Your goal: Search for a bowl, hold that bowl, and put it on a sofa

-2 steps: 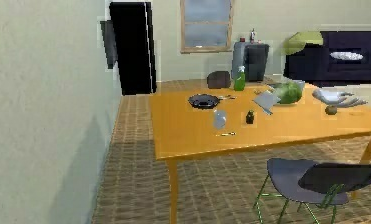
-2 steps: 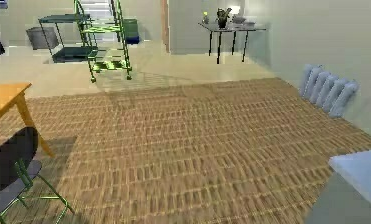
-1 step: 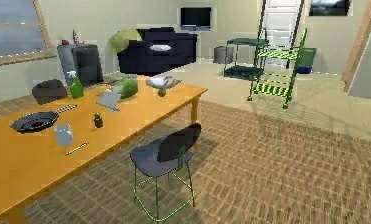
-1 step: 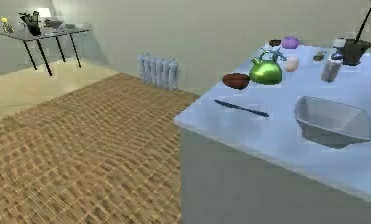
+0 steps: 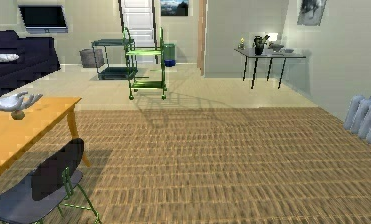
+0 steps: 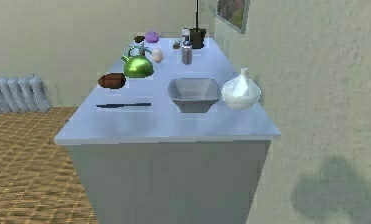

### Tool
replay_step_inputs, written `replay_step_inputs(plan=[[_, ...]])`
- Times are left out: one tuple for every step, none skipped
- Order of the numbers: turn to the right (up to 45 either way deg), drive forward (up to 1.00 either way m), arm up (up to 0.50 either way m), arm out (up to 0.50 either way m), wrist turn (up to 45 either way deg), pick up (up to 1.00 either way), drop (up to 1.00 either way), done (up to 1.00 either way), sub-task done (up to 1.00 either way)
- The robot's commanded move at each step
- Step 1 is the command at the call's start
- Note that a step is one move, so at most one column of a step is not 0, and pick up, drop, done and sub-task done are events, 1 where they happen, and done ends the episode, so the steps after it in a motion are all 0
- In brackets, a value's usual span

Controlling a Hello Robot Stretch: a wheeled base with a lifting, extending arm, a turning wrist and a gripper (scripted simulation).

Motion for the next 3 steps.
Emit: replay_step_inputs(plan=[[0.0, 0.00, 0.50, 0.00, 0.0, 0.00, 0.00, 0.00, 0.00], [0.0, 0.00, 0.38, 0.00, 0.0, 0.00, 0.00, 0.00, 0.00], [0.0, 0.00, 0.00, 0.44, 0.0, 0.00, 0.00, 0.00, 0.00]])
